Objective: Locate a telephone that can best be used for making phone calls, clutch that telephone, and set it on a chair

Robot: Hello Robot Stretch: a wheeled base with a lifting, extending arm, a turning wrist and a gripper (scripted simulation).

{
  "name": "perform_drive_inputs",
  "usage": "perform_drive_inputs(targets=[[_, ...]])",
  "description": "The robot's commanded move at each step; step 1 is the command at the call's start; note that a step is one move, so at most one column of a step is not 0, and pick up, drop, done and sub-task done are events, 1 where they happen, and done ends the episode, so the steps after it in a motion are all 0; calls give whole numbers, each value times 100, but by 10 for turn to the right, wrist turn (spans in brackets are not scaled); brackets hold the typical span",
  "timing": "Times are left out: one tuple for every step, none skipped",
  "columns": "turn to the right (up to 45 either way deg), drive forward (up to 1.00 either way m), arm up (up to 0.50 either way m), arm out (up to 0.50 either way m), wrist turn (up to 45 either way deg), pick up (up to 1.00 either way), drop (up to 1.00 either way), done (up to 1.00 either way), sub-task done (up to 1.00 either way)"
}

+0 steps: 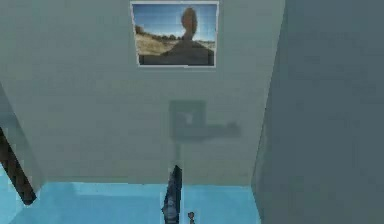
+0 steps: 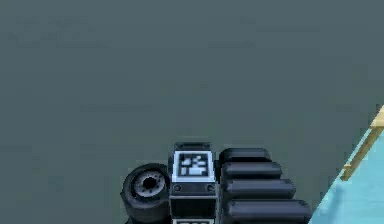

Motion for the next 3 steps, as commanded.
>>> perform_drive_inputs(targets=[[-450,0,0,0,0,0,0,0,0],[-210,0,0,0,0,0,0,0,0],[0,45,0,0,0,0,0,0,0]])
